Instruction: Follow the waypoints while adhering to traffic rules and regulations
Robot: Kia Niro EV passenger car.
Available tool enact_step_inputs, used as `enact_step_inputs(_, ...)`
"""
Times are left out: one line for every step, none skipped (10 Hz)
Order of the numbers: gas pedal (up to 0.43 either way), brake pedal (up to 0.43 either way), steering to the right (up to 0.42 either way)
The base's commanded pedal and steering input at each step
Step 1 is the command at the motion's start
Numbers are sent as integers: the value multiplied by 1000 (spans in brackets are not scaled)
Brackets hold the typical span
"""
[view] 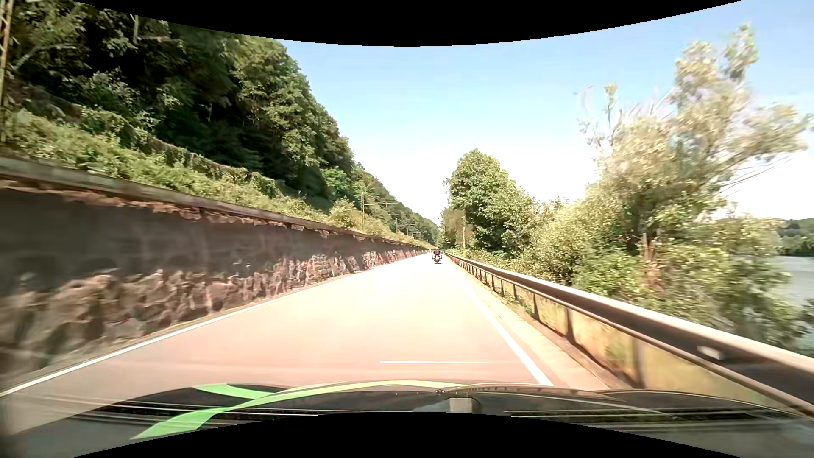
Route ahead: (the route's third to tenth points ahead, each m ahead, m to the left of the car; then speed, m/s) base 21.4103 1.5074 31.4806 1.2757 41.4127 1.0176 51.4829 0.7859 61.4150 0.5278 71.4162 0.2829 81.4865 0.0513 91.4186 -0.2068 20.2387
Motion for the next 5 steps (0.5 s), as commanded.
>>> enact_step_inputs(209,0,1)
enact_step_inputs(209,0,1)
enact_step_inputs(220,0,1)
enact_step_inputs(220,0,1)
enact_step_inputs(240,0,1)
